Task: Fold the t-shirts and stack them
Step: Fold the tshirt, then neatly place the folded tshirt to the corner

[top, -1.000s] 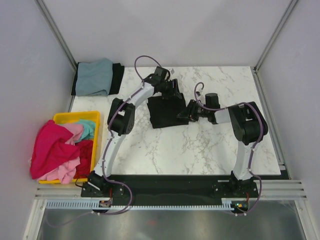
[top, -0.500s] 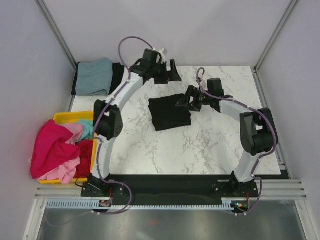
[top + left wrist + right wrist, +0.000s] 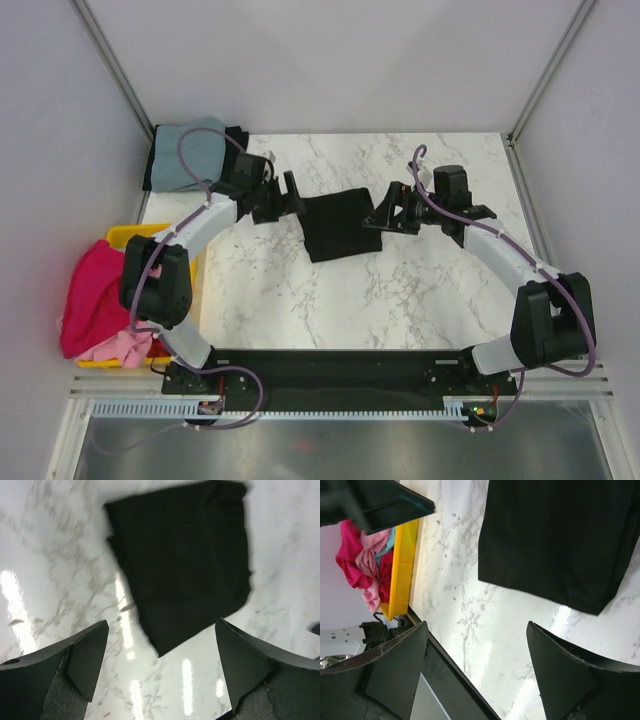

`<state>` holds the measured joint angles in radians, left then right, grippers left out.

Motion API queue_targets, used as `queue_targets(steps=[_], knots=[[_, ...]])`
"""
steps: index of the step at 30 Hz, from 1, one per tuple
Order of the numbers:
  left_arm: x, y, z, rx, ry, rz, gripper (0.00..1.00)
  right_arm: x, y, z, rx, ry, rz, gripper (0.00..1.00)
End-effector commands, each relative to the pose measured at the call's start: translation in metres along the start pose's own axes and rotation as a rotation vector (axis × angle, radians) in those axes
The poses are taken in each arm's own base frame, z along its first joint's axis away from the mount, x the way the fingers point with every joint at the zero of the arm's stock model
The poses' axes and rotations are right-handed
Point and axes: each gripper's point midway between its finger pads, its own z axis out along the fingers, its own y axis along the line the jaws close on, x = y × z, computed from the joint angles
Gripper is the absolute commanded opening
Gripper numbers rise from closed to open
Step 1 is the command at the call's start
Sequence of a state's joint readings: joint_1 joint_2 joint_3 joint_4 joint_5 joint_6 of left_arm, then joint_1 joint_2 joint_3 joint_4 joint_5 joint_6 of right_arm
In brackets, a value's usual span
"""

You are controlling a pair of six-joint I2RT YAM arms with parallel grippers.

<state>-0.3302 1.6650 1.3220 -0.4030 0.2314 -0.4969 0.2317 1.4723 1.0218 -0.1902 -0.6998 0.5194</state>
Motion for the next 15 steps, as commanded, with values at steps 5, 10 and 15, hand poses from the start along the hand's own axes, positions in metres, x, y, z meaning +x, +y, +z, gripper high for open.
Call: queue_targets(steps=[5,10,15], knots=[[0.029,0.052,0.045,-0.096,0.036,-0.109,0.94,0.028,0.006,-0.029,0.034,0.006,-0.034,0.89],[0.038,0.062,0.071,-0.106,0.070,-0.134,0.92,0.030,0.015,-0.039,0.033,-0.001,-0.040,0.89],[0.047,0.074,0.100,-0.128,0.101,-0.171,0.88,0.033,0.018,-0.043,0.037,-0.002,-0.047,0.89]])
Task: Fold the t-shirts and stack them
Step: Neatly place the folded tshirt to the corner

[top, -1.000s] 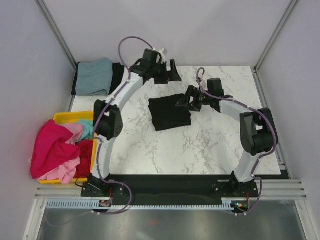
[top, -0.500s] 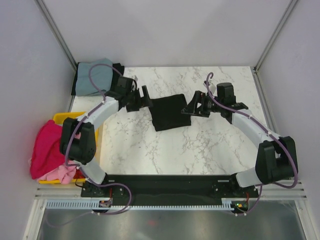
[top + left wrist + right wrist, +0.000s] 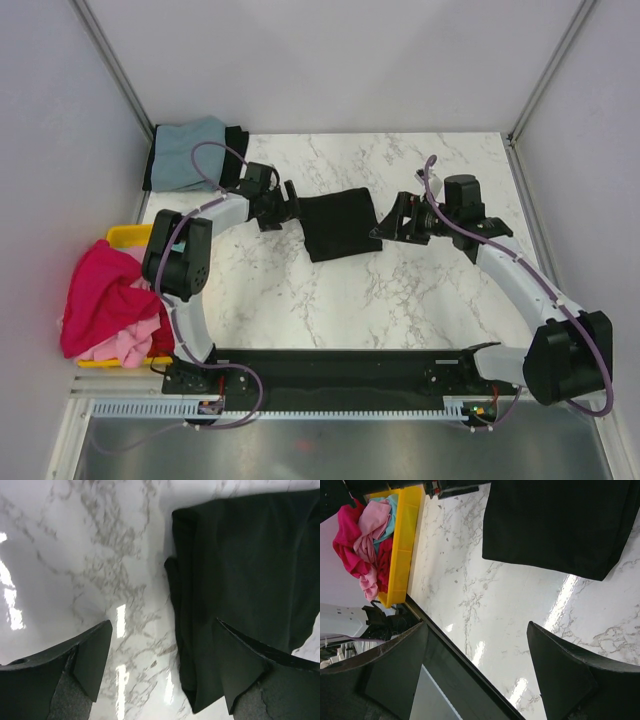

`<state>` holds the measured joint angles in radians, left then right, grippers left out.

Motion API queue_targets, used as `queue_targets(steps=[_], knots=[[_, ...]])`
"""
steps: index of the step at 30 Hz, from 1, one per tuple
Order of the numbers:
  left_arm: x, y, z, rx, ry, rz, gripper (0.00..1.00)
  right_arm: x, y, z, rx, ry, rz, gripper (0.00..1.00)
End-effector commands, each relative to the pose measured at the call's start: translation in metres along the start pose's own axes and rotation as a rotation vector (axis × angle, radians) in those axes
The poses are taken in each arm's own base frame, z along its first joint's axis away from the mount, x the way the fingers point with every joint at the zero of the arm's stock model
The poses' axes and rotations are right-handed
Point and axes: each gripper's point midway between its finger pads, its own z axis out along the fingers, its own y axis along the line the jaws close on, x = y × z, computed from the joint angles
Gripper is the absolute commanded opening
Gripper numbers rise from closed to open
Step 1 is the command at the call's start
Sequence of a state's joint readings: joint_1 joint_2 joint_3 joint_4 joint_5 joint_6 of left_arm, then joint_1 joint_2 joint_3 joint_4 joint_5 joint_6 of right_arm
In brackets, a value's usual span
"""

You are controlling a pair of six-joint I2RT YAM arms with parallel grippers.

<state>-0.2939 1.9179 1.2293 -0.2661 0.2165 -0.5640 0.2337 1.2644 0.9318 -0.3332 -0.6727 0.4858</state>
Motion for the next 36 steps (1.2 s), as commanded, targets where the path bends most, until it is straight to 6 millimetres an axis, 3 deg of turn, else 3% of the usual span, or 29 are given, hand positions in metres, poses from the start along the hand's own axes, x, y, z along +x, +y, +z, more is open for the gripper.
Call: queue_targets(steps=[1,12,15,16,18,19,21,23,26,28,30,31,32,34,35,36], knots=[[-0.021,-0.006,0.022,0.011,-0.049,-0.039,0.88,0.002,0.003,-0.004,0.006,-0.005,-0.028,0.89],[-0.001,-0.019,0.060,0.013,0.022,-0.080,0.75,0.015,-0.013,0.000,0.046,0.019,-0.025,0.89],[0.007,-0.024,0.073,0.006,0.036,-0.090,0.62,0.012,-0.011,-0.001,0.043,0.015,-0.037,0.89],[0.007,-0.025,0.074,-0.012,0.030,-0.090,0.51,0.011,-0.010,-0.003,0.045,0.012,-0.039,0.89],[0.007,-0.029,0.077,-0.019,0.022,-0.105,0.41,0.011,-0.010,-0.005,0.052,0.008,-0.048,0.89],[0.005,-0.030,0.077,-0.016,0.019,-0.108,0.21,0.011,-0.011,-0.005,0.057,0.006,-0.053,0.89],[0.004,-0.036,0.081,-0.010,0.023,-0.106,0.03,0.013,-0.013,-0.006,0.069,0.006,-0.054,0.89],[0.006,-0.041,0.085,0.006,0.038,-0.091,0.02,0.014,-0.014,-0.006,0.073,0.007,-0.054,0.89],[-0.013,-0.049,0.078,0.015,0.010,-0.037,0.02,0.015,-0.017,-0.006,0.083,0.002,-0.055,0.89],[-0.032,-0.044,0.064,0.007,-0.016,0.011,0.02,0.019,-0.018,-0.006,0.078,0.004,-0.046,0.89],[-0.065,-0.038,0.047,-0.001,-0.071,0.053,0.02,0.021,-0.016,-0.005,0.062,-0.004,-0.034,0.89],[-0.072,-0.032,0.039,-0.016,-0.068,0.060,0.02,0.022,-0.014,-0.006,0.052,-0.008,-0.038,0.89],[-0.094,-0.029,0.029,-0.015,-0.106,0.068,0.02,0.022,-0.012,-0.006,0.045,-0.013,-0.038,0.89],[-0.103,-0.022,0.020,-0.012,-0.075,0.129,0.02,0.024,-0.012,-0.006,0.043,-0.018,-0.039,0.89],[-0.126,-0.030,0.008,0.008,-0.108,0.158,0.02,0.025,-0.012,-0.006,0.042,-0.019,-0.040,0.89],[-0.137,-0.019,0.004,-0.007,-0.111,0.191,0.02,0.025,-0.012,-0.007,0.040,-0.019,-0.039,0.89]])
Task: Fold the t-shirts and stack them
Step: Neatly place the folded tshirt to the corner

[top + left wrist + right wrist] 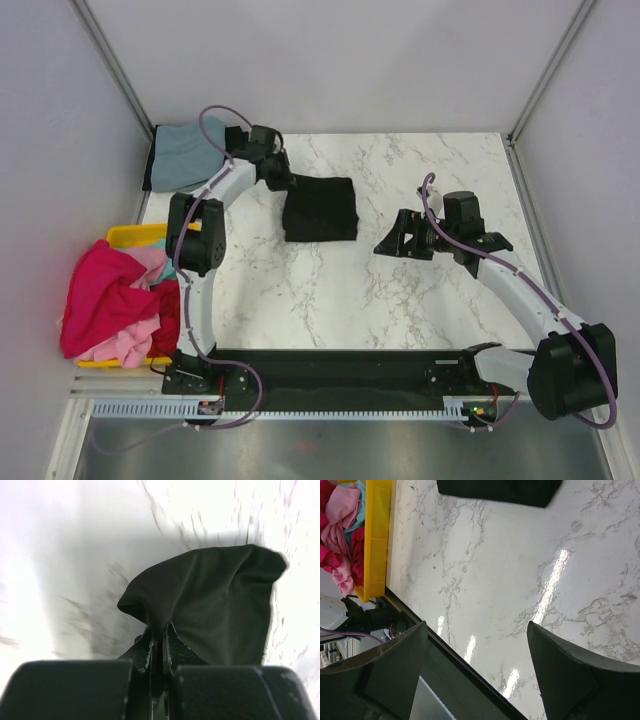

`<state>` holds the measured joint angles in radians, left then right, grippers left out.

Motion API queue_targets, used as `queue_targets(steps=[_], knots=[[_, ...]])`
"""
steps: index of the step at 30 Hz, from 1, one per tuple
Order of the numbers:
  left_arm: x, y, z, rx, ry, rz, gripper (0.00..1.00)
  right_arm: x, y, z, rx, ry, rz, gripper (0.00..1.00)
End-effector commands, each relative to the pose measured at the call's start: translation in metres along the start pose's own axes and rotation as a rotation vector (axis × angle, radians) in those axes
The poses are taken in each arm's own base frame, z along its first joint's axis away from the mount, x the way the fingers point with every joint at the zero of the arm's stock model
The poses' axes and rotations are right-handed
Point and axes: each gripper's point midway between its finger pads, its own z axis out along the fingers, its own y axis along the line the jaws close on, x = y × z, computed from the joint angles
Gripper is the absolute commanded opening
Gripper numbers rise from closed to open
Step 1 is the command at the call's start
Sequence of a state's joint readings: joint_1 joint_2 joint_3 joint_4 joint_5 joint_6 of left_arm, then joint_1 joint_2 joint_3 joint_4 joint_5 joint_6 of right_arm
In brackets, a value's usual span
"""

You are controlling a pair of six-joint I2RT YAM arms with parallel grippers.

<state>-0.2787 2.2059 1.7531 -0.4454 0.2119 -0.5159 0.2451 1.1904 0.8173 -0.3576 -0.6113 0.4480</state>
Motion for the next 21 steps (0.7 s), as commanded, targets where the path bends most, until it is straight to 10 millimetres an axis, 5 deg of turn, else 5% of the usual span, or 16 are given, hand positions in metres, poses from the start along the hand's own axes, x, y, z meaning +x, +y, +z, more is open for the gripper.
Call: queue_targets(steps=[1,2,16,21], knots=[[-0.047,0.030,-0.026,-0.057,-0.023,0.148,0.02,-0.009,0.011,-0.004,-0.036,-0.049,-0.034,0.89],[-0.067,0.033,-0.035,-0.066,-0.063,0.175,0.02,-0.009,0.012,-0.004,-0.041,-0.046,-0.034,0.89],[-0.174,0.104,-0.086,-0.185,-0.259,0.205,0.02,-0.004,0.027,-0.010,-0.074,-0.034,-0.052,0.89],[-0.224,0.121,-0.128,-0.178,-0.396,0.224,0.02,0.002,0.022,-0.005,-0.045,-0.016,-0.069,0.89]])
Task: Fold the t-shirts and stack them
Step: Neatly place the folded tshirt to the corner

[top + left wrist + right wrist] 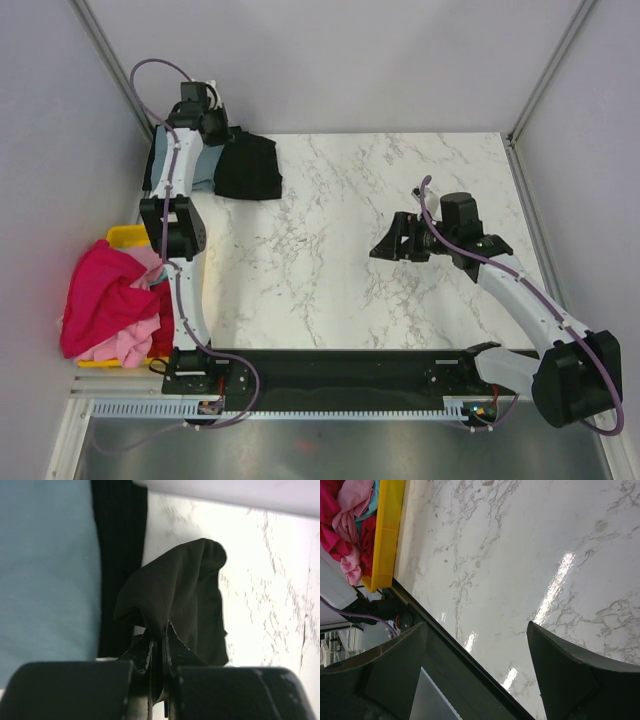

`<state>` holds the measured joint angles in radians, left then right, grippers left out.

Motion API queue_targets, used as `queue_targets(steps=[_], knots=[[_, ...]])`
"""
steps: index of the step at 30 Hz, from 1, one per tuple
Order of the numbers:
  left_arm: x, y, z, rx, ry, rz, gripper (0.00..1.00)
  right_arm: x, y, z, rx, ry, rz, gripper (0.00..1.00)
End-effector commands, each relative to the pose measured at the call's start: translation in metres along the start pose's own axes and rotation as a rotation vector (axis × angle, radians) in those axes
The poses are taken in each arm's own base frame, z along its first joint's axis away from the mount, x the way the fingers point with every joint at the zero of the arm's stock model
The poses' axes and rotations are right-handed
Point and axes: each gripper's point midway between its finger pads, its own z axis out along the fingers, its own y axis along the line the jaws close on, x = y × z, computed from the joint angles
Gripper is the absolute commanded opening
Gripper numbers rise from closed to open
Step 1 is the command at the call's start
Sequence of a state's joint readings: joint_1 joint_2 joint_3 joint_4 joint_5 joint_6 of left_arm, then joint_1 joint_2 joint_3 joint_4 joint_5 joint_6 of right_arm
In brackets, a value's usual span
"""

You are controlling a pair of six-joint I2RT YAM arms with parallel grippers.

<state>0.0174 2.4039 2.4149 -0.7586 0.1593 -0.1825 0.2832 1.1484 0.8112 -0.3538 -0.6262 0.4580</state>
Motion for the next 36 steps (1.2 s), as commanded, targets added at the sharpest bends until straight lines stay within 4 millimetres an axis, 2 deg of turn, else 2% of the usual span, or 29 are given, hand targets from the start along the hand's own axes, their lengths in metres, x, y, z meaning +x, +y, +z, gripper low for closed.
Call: queue_targets(steps=[1,2,4,8,16,19,26,34,36], knots=[[-0.061,0.019,-0.034,0.016,-0.163,0.067,0.02,-0.002,0.003,0.000,0.010,-0.012,-0.039,0.89],[-0.072,0.028,-0.041,0.014,-0.195,0.060,0.02,-0.001,0.001,0.002,0.022,-0.010,-0.041,0.89],[-0.088,0.031,-0.051,0.029,-0.249,0.064,0.02,0.002,-0.001,0.007,0.030,0.010,-0.047,0.89],[-0.108,0.044,-0.063,0.027,-0.317,0.076,0.02,0.005,-0.005,0.017,0.039,0.047,-0.042,0.88],[-0.128,0.061,-0.079,0.057,-0.383,0.062,0.02,0.004,-0.007,0.026,0.053,0.073,-0.043,0.88],[-0.135,0.073,-0.089,0.063,-0.405,0.049,0.02,0.006,-0.011,0.027,0.064,0.080,-0.041,0.88],[-0.139,0.098,-0.089,0.052,-0.423,0.020,0.02,0.008,-0.014,0.030,0.073,0.090,-0.037,0.88],[-0.149,0.120,-0.081,0.021,-0.477,0.009,0.02,0.009,-0.020,0.035,0.091,0.106,-0.032,0.88],[-0.147,0.125,-0.073,0.016,-0.477,0.012,0.02,0.009,-0.022,0.037,0.098,0.111,-0.029,0.88]])
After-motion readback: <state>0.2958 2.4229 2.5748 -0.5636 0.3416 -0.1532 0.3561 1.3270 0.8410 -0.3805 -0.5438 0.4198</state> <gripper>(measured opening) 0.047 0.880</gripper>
